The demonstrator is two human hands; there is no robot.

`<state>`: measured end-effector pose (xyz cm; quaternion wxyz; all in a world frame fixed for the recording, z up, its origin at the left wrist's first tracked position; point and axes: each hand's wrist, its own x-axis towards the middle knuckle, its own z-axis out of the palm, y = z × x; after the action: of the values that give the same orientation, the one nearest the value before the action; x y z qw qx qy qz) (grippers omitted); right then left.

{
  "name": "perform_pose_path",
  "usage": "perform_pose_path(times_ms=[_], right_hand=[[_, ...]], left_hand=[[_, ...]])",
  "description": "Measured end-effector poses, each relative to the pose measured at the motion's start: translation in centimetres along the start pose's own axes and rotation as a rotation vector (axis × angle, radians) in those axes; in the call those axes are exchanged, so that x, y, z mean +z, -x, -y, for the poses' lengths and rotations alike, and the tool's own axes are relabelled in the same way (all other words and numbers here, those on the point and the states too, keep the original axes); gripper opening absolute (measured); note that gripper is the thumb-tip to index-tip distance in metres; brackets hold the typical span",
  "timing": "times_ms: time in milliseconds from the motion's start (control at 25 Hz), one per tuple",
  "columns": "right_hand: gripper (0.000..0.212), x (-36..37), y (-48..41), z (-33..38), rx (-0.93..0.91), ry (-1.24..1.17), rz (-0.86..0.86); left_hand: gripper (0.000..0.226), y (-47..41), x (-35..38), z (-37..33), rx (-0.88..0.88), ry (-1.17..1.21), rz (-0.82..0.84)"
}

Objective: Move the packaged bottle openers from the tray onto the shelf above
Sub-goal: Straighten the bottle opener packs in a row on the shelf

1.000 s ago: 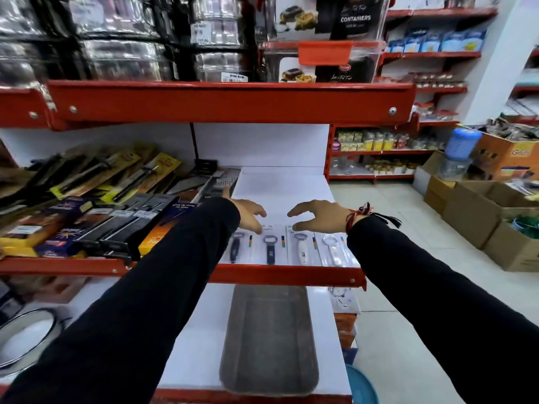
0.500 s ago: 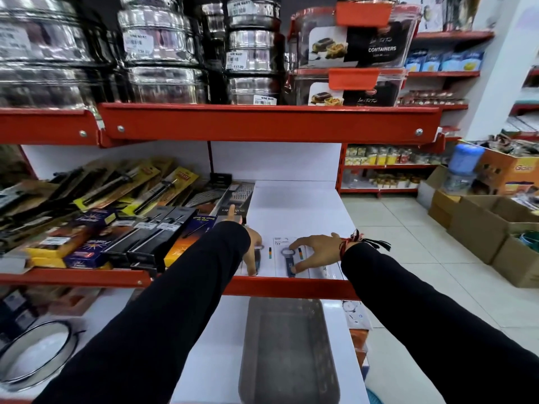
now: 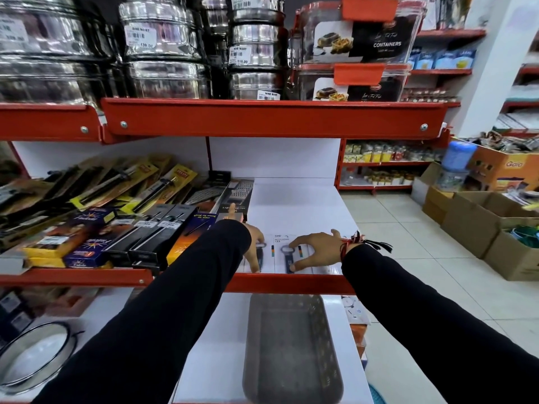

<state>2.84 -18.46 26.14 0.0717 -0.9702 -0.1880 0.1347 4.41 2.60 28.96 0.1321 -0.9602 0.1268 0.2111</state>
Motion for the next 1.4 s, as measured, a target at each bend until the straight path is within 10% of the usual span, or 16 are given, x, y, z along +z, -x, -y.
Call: perform_pose_path(times_ms=[640,1400], right_hand=[[0.065,-2.3,6.2,-11.0,0.284,-0.043,-0.005],[0.07,-1.4,5.2,-11.4,0.185,-0.059,0.03]], left_hand=[[0.095,-1.8,-3.4,-10.1,0.222,0.133,-0.108],[0.091,-2.9,-2.7,-11.1,0.154,0.092,-0.102]])
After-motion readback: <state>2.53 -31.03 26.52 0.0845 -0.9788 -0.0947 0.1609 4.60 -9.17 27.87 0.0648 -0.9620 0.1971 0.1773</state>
